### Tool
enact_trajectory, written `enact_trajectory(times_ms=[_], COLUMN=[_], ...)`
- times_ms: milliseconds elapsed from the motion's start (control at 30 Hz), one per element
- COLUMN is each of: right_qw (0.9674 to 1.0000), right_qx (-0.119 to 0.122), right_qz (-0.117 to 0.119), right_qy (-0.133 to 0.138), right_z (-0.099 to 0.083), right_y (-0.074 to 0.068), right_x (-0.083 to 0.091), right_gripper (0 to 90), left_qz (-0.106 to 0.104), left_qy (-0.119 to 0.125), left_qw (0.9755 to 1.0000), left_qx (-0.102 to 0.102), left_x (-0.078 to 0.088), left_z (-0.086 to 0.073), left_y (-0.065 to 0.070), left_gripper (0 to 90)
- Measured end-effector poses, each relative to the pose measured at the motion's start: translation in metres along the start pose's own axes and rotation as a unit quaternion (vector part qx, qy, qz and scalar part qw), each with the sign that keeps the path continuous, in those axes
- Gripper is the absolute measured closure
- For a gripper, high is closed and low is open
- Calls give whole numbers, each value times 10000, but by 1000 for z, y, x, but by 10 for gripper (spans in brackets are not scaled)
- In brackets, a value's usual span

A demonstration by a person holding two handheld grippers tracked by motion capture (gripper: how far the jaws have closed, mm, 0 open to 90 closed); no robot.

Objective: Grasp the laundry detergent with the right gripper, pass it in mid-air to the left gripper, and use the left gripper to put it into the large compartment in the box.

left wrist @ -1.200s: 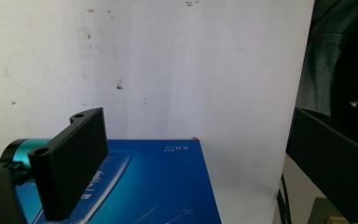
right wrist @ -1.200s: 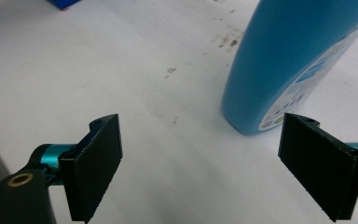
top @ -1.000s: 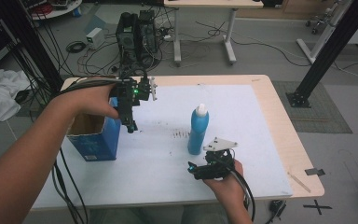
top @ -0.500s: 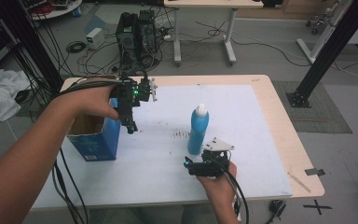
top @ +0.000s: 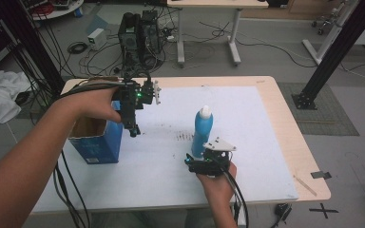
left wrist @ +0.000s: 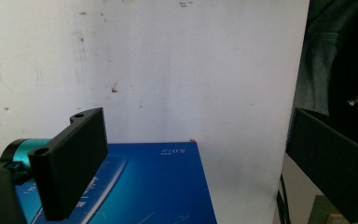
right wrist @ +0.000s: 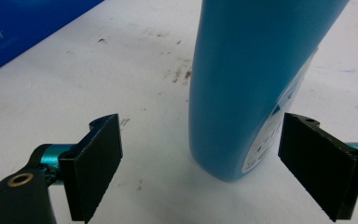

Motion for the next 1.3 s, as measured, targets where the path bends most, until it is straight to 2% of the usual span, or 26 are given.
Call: enact_trajectory(times_ms=[67, 100, 167, 200, 267, 333, 367, 400, 467, 567, 667, 733, 767, 800, 900, 933, 967, 1000, 1033, 1167, 1200, 1233, 1300], right_qw=[10000, 9999, 9997, 9997, 9993, 9986, 9985, 9976, 9969, 9957, 9949, 9943, 9936, 9923, 9917, 9920, 9907, 9911, 9905, 9897, 9889, 9882, 9875], right_qx=[16, -81, -114, -88, -142, -57, -100, -246, -326, -124, -166, -210, -315, -354, -291, -354, -511, -480, -350, -288, -316, -460, -447], right_qz=[-43, -79, -152, -206, -298, -463, -485, -569, -640, -810, -916, -951, -984, -1046, -1129, -1093, -1135, -1114, -1187, -1259, -1309, -1289, -1351], right_qy=[55, 48, 119, 97, 148, 231, 220, 297, 310, 437, 400, 443, 446, 556, 550, 520, 553, 550, 597, 613, 634, 690, 676], right_z=[1, 1, 2, 2, 3, 4, 5, 7, 8, 8, 9, 9, 10, 10, 10, 11, 11, 11, 11, 11, 11, 12, 11], right_y=[1, 0, 1, 3, 3, 4, 3, 1, 0, 1, 0, -1, -2, -2, -1, -2, -4, -4, -2, -2, -3, -5, -4], right_x=[-3, -4, -7, -8, -11, -14, -14, -16, -16, -21, -22, -23, -23, -25, -26, -26, -27, -27, -28, -29, -30, -30, -30], right_gripper=[126, 126, 125, 126, 126, 126, 126, 126, 126, 126, 126, 126, 126, 126, 126, 126, 126, 126, 126, 127, 126, 126, 127], left_qz=[-28, 15, 67, 19, 30, 33, 15, -5, 6, -22, -26, 17, 8, 13, 15, 21, 7, 10, 11, 6, 27, 6, 8], left_qy=[-32, 0, -25, -44, 46, 66, 116, 112, 121, 87, 81, 78, 74, 84, 106, 123, 125, 122, 122, 90, 93, 90, 123], left_qw=[10000, 10000, 10000, 10000, 10000, 10000, 9999, 9999, 9999, 10000, 10000, 10000, 10000, 10000, 9999, 9999, 9999, 9999, 9999, 10000, 10000, 10000, 9999], left_qx=[-6, 1, -30, -11, -21, -1, 41, 33, 26, -11, -19, -8, -6, -7, 29, 12, 29, 34, 38, -3, -16, -21, 12], left_x=[0, -1, 1, 2, 1, 1, 0, 0, 0, -1, 0, 0, 0, -1, -1, -1, -1, -1, -1, -1, -1, -1, -2], left_z=[-1, -2, -3, -3, -5, -5, -5, -5, -5, -5, -6, -7, -7, -8, -8, -9, -9, -9, -9, -9, -9, -8, -8], left_y=[1, 1, 1, 1, 1, 0, 1, 1, 1, 1, 1, 1, 1, 1, 2, 2, 2, 3, 3, 3, 3, 3, 4], left_gripper=[53, 53, 53, 53, 53, 53, 53, 53, 53, 53, 53, 53, 53, 53, 53, 53, 53, 53, 53, 53, 53, 53, 53])
Point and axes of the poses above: each handheld gripper's, and its own axes: x roughly backward along the jaws, z roughly out of its top, y roughly to its right, the point moved 1 cm from there along -x, roughly forward along the jaws, and after that the axes turned 2 degrees about x, right-handed, at the moved point
